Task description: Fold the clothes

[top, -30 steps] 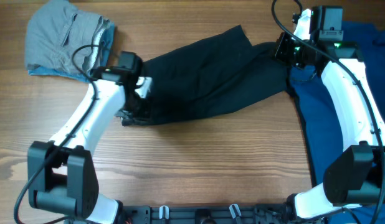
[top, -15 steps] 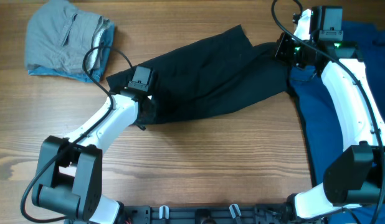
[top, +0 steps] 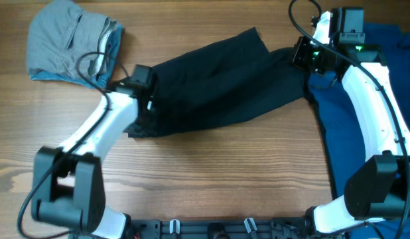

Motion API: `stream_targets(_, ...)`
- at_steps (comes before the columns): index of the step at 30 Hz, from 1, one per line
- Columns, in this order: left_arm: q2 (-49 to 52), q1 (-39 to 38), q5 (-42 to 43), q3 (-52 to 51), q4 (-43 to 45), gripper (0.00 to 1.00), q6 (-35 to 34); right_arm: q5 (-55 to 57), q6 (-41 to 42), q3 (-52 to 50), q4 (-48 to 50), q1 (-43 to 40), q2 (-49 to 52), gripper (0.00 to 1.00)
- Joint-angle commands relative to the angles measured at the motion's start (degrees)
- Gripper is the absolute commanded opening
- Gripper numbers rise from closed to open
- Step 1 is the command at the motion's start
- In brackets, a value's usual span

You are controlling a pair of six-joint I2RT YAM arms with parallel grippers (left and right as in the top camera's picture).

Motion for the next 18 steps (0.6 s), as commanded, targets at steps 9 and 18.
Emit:
stream_targets(9,-8.76,6.4,0.28,3.45,-0.11,0.04,-3.1,1.25,-3.56,1.2,9.77,0.37,1.57,0.05)
stream_targets(18,-3.87,8.92,-0.33,3.39,14.21,0.8,-2.89,3.23,-6.36,1.2,20.31,2.67,12.37,0.73)
